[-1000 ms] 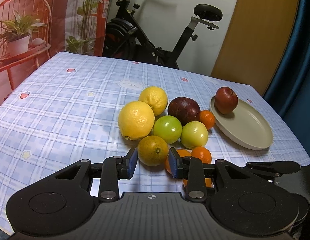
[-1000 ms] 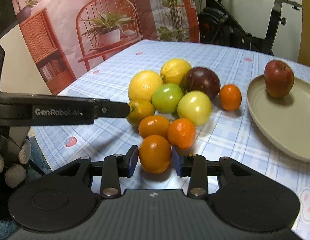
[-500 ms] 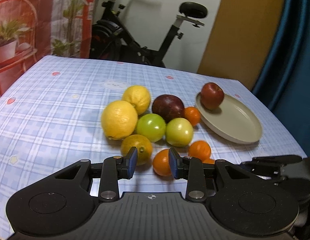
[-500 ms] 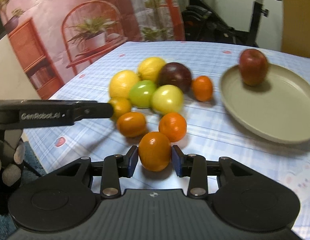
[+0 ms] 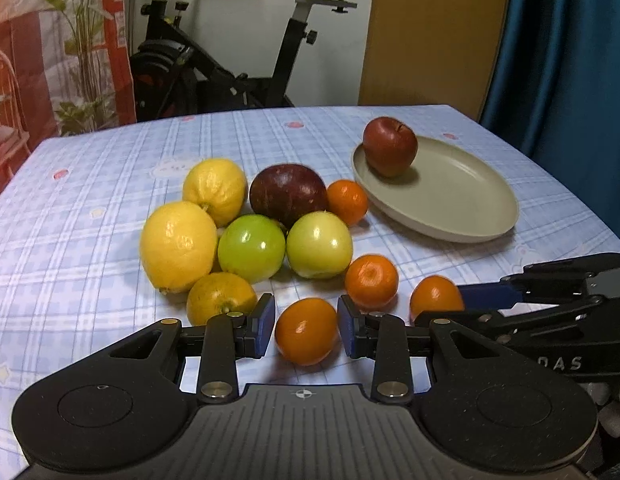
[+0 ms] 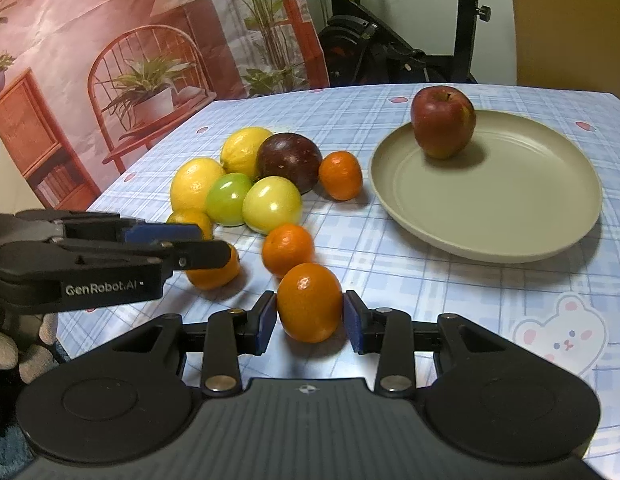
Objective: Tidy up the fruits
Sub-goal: 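Carry both held tangerines toward the beige plate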
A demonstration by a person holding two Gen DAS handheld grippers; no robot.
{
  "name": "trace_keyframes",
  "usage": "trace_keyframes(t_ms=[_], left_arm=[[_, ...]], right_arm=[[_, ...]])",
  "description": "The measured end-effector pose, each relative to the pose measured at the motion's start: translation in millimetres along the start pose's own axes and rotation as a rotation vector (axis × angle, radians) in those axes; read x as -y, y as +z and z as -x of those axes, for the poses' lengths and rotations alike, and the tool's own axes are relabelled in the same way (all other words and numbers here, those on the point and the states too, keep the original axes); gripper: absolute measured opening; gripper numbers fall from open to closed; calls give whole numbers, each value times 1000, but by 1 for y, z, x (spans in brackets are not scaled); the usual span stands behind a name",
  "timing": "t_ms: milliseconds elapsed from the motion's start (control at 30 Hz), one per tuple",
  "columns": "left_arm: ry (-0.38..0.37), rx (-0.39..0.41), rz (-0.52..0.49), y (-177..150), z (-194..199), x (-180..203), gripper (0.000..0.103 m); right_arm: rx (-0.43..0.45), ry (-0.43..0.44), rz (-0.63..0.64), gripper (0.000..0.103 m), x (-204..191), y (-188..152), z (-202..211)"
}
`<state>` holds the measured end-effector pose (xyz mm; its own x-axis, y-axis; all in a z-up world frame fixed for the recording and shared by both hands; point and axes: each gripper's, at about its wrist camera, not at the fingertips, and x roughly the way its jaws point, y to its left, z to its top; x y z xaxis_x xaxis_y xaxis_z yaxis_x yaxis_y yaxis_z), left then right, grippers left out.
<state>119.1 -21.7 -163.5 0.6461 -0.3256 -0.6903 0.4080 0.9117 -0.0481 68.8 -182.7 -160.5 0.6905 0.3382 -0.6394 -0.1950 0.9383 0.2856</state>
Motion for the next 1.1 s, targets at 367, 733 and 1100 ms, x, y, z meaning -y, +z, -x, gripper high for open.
trace_keyframes(t_ms=[367, 733, 1100], left_arm=[[-10, -24, 8, -7, -8, 3, 38], [-8, -2, 31, -13, -3, 2, 37], [0, 8, 38, -15, -2, 1, 37]], right_arm=[[4, 1, -6, 38, 2, 0, 0], [5, -1, -4, 38, 2, 0, 0], [4, -6, 2, 39, 1, 1, -1]])
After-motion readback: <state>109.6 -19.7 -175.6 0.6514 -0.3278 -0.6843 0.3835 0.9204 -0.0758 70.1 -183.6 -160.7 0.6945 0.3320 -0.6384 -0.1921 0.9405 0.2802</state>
